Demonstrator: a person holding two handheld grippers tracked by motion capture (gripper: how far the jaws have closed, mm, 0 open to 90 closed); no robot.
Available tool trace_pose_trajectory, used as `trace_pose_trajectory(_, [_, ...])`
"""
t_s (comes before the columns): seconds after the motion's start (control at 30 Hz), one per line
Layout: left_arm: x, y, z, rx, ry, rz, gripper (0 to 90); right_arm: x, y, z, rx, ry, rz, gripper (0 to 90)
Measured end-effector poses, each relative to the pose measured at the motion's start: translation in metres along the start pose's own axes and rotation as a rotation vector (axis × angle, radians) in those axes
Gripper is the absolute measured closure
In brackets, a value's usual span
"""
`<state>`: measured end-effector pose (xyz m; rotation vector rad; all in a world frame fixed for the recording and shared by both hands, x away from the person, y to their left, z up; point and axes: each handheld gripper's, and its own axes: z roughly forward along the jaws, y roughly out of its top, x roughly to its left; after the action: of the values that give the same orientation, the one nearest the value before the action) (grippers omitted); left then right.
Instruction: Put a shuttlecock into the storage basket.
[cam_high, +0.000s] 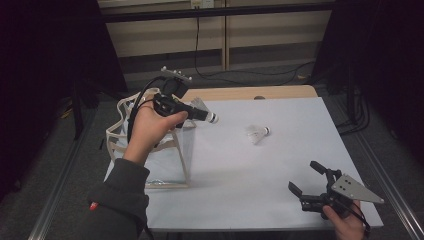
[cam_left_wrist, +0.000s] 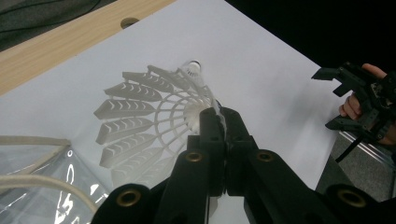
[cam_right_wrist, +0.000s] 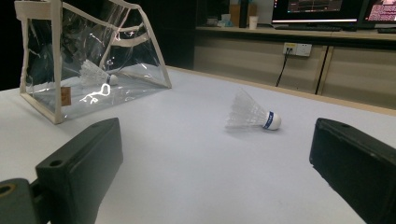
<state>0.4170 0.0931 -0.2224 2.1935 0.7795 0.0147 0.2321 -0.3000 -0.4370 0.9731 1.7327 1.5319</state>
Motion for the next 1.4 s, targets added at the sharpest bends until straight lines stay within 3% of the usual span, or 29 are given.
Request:
trace_pose_trajectory(0.8, [0.014,-0.003,-0.021,-0.029,0.043,-0.035,89.6,0.0,0.0,0.0,0.0,0.002,0.0,2.4])
trace_pose_trajectory(1.4, [0.02,-0.005,-0.032,-0.015,0.074,-0.049,89.6,0.0,0.0,0.0,0.001,0.0,-0.003,2.4])
